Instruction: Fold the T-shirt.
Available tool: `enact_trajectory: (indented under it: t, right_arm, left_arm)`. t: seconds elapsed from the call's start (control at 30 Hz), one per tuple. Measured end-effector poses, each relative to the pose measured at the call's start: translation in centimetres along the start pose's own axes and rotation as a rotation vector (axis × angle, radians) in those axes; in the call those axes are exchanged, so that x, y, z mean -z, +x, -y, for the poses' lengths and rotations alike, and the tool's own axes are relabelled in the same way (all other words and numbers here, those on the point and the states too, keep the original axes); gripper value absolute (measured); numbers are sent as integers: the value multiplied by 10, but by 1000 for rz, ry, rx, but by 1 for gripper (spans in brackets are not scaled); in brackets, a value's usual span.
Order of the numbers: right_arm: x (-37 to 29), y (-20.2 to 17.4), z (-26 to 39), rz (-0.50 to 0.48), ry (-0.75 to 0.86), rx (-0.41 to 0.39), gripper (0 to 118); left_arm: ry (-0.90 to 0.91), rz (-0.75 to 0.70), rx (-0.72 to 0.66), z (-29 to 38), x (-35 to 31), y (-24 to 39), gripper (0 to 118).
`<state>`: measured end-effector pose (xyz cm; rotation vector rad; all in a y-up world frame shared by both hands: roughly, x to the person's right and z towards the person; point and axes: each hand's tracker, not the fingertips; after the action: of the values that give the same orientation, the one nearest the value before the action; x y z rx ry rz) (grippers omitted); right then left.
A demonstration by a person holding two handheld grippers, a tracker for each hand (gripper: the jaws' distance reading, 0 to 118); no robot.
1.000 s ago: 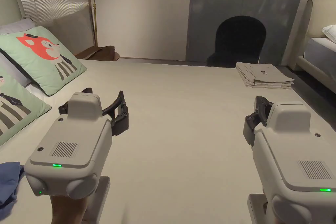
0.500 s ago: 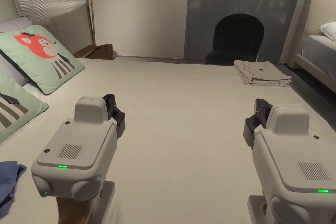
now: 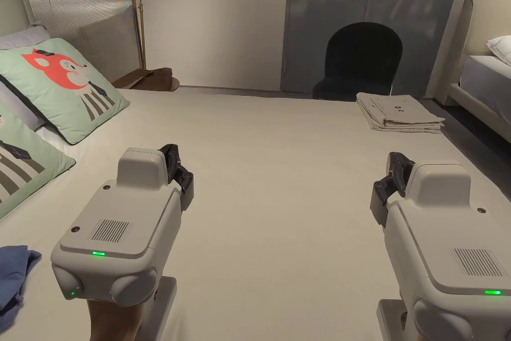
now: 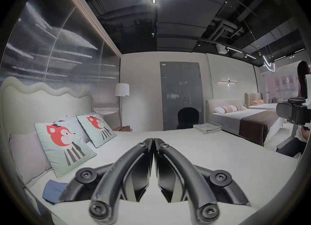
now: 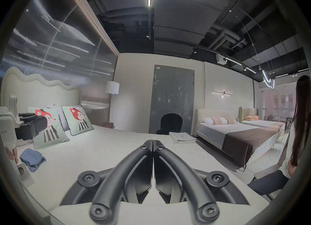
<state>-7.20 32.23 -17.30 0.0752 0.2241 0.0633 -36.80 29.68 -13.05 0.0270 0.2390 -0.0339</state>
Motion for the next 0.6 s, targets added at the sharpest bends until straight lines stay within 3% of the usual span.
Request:
enact_trajectory:
  t: [0.6]
  right_arm:
    - [1,1,-1,1,2,-11,0]
  left_arm:
    - [-1,3,-4,2,0,-4,0]
